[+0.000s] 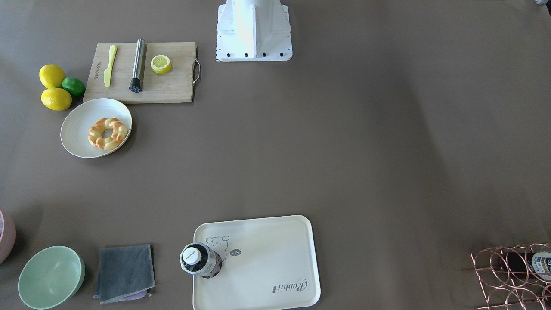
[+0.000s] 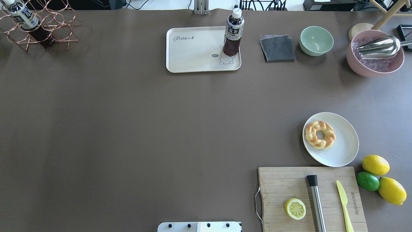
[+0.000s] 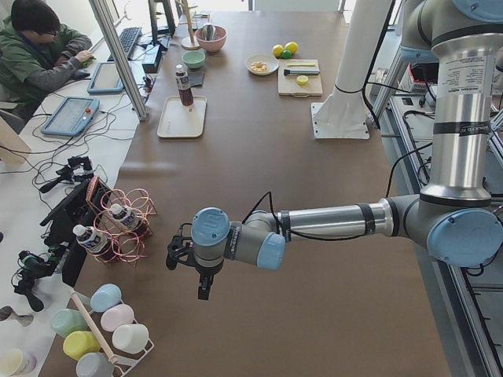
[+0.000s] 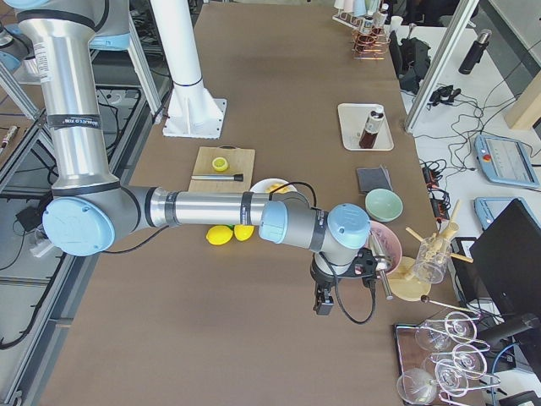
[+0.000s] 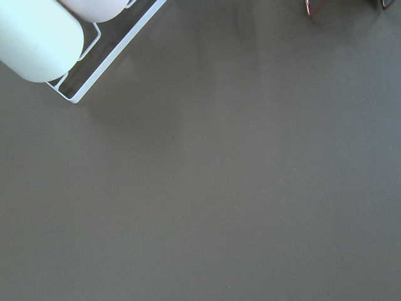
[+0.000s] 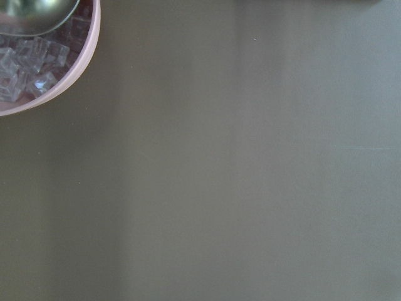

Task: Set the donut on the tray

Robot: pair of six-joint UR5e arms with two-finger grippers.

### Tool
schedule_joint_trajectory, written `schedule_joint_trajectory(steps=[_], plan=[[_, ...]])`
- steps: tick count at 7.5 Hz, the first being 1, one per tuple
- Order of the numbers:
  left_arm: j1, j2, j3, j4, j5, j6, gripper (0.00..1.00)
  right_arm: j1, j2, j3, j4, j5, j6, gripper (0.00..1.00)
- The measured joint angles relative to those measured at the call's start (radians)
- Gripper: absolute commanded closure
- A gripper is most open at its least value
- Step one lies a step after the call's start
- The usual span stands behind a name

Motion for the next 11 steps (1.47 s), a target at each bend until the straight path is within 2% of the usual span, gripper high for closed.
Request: schedule_joint_trajectory(steps=[6,9,11], plan=[[0.003,0.001,0.006,-0.032,0.043,0.001,0.01,0.0,-0.001,-0.006,0.0,0.0,0.001,0.0],[0.013,-0.006,0.011,-0.029,0.044,-0.005,0.01,-0.001,-0.002,-0.006,0.0,0.001,0.004,0.0],[0.015,-0.006,0.012,-0.048,0.012,-0.004,0.01,-0.005,-0.003,-0.006,0.0,0.003,0.021,0.0]])
